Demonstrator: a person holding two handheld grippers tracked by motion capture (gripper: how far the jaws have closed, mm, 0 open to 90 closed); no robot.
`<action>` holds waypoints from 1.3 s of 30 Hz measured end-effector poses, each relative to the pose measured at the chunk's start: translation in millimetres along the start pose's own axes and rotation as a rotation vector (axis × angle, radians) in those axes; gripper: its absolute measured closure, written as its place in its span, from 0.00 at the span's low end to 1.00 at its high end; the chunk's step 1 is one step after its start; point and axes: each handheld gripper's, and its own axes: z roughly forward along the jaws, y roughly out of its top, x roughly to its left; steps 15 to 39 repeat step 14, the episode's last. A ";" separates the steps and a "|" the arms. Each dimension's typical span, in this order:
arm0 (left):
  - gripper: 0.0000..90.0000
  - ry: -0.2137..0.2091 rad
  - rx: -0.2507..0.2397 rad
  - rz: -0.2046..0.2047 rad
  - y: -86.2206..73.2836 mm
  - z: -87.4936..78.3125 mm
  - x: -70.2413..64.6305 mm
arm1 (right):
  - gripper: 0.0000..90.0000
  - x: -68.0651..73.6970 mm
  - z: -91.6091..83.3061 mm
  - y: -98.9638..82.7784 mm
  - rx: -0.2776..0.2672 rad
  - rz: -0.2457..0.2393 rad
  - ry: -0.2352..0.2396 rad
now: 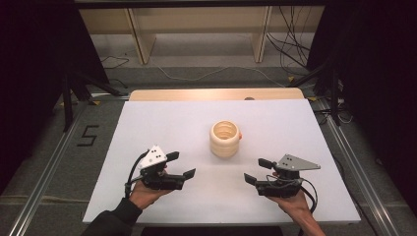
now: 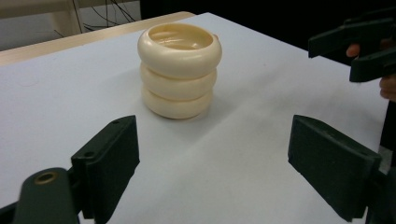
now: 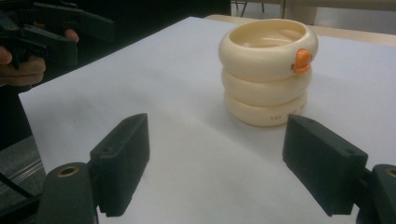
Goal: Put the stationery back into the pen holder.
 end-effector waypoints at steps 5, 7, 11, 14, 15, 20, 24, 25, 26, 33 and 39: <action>0.18 -0.002 0.007 -0.003 -5.3 -3.6 -0.2 | 0.26 0.1 -0.1 -0.2 -0.002 0.001 0.000; 0.18 0.002 0.000 -0.016 -5.3 -4.0 1.8 | 0.26 0.3 -0.1 0.0 -0.003 0.001 0.001; 0.18 0.006 -0.011 -0.025 -4.5 -4.6 4.1 | 0.26 0.4 0.4 -0.2 0.001 0.004 0.000; 0.18 0.009 -0.011 -0.030 -4.9 -4.2 5.4 | 0.26 0.2 0.4 -0.1 0.000 0.004 -0.001; 0.18 0.009 -0.011 -0.030 -4.9 -4.2 5.4 | 0.26 0.2 0.4 -0.1 0.000 0.004 -0.001; 0.18 0.009 -0.011 -0.030 -4.9 -4.2 5.4 | 0.26 0.2 0.4 -0.1 0.000 0.004 -0.001; 0.18 0.009 -0.011 -0.030 -4.9 -4.2 5.4 | 0.26 0.2 0.4 -0.1 0.000 0.004 -0.001; 0.18 0.009 -0.011 -0.030 -4.9 -4.2 5.4 | 0.26 0.2 0.4 -0.1 0.000 0.004 -0.001; 0.18 0.009 -0.011 -0.030 -4.9 -4.2 5.4 | 0.26 0.2 0.4 -0.1 0.000 0.004 -0.001; 0.18 0.009 -0.011 -0.030 -4.9 -4.2 5.4 | 0.26 0.2 0.4 -0.1 0.000 0.004 -0.001; 0.18 0.009 -0.011 -0.030 -4.9 -4.2 5.4 | 0.26 0.2 0.4 -0.1 0.000 0.004 -0.001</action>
